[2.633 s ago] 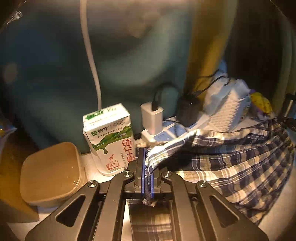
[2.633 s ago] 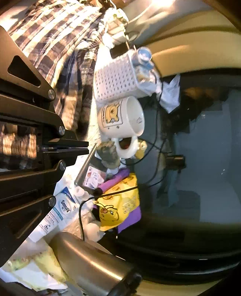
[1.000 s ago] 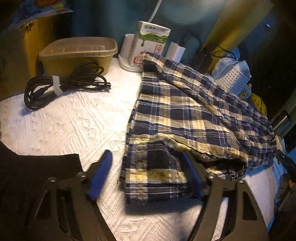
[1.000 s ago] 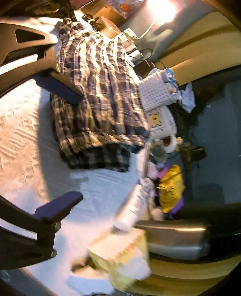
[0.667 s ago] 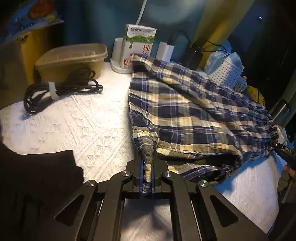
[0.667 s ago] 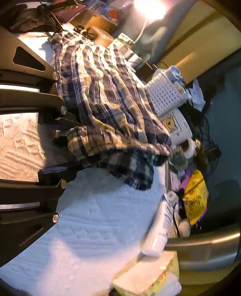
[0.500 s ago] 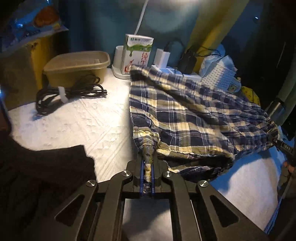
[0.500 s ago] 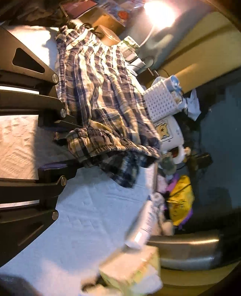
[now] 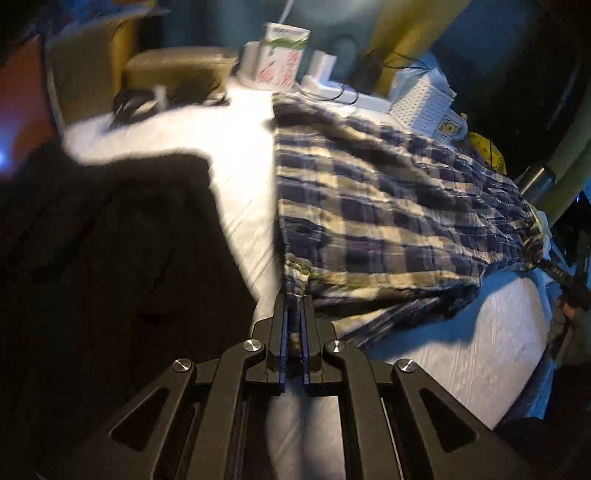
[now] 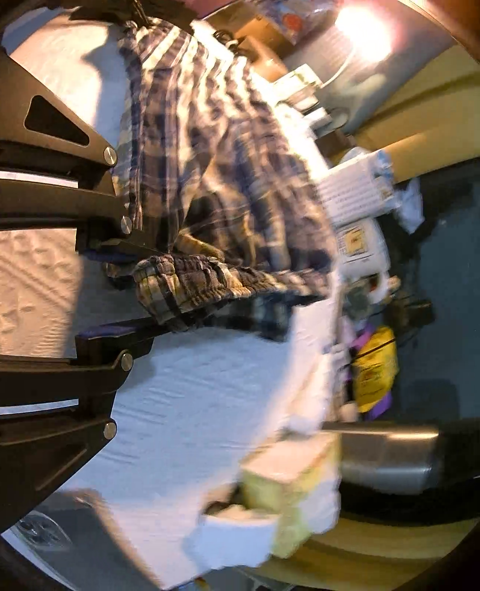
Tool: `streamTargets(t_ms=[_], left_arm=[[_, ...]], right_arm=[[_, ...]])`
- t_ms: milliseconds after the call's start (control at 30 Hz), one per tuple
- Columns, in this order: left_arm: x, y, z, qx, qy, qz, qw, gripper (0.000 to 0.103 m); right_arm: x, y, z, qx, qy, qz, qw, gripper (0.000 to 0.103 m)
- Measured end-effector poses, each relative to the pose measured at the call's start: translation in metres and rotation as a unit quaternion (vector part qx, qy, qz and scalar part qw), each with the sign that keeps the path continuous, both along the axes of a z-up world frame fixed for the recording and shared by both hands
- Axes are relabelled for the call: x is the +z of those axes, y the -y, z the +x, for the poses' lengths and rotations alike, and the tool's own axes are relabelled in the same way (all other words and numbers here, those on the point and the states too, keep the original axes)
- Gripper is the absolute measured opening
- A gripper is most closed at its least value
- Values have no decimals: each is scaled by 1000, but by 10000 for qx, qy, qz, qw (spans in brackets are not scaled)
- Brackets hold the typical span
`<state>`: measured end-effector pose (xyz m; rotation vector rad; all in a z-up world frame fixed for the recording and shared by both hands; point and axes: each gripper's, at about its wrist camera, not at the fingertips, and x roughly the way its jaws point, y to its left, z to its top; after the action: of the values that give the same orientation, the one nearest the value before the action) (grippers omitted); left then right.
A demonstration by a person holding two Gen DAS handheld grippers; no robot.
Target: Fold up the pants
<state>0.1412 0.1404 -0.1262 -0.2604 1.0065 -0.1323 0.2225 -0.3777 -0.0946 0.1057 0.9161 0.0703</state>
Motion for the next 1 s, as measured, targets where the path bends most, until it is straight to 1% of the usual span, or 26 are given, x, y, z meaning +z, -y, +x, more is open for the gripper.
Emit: streamTargets(t_ms=[33, 67, 100, 167, 200, 233, 267, 300, 333, 433, 467, 500, 533, 567, 600, 700, 800, 900, 967, 1000], left_arm=[[4, -2, -4, 33, 14, 70, 10000, 8], [9, -4, -6, 47, 52, 142, 9999, 8], [13, -4, -7, 59, 88, 202, 9997, 8], [27, -5, -3, 74, 233, 298, 9993, 9], [32, -4, 0, 53, 312, 292, 9991, 13], [35, -2, 6, 16, 370, 287, 9989, 32], [35, 0, 11, 7, 396, 303, 9988, 58], [34, 0, 15, 5, 442, 294, 9986, 65], [32, 2, 20, -18, 493, 257, 9985, 68], [17, 9, 38, -61, 352, 295, 9989, 68], [13, 10, 42, -59, 341, 298, 9990, 66], [11, 13, 44, -94, 366, 302, 9988, 59], [9, 16, 46, -171, 395, 326, 9985, 34], [7, 19, 48, -198, 351, 402, 9984, 14], [5, 20, 48, -197, 343, 457, 9982, 8], [5, 20, 41, -216, 410, 640, 9969, 5], [5, 13, 30, -55, 392, 641, 9972, 4], [1, 4, 23, 178, 227, 771, 9966, 3], [-2, -5, 20, 346, 26, 738, 9967, 3], [0, -9, 20, 384, -11, 677, 9970, 3]], right_arm=[[-3, 0, -1, -3, -42, -20, 10000, 30], [-3, -1, -3, -3, -26, -61, 10000, 38], [-1, -1, -5, -47, -4, -154, 9999, 55], [8, 0, -9, -165, 133, -406, 9990, 82], [12, 2, -11, -184, 222, -440, 9986, 82], [18, 4, -14, -204, 309, -467, 9982, 82], [25, 6, -17, -251, 419, -518, 9975, 82], [29, 7, -18, -300, 511, -564, 9966, 82], [35, 8, -19, -343, 644, -620, 9954, 82], [46, 4, -22, -305, 947, -661, 9928, 82], [47, 2, -22, -263, 987, -657, 9926, 81], [47, -1, -21, -206, 1004, -659, 9925, 79], [46, -4, -19, -145, 1005, -665, 9926, 77], [44, -8, -16, -108, 976, -669, 9929, 74], [42, -11, -14, -76, 944, -658, 9933, 73], [34, -18, -9, 2, 874, -597, 9944, 73], [27, -23, -3, 74, 804, -592, 9950, 73], [20, -23, 2, 103, 717, -570, 9957, 72], [16, -20, 6, 77, 630, -565, 9964, 72], [14, -17, 7, 42, 593, -558, 9967, 72]])
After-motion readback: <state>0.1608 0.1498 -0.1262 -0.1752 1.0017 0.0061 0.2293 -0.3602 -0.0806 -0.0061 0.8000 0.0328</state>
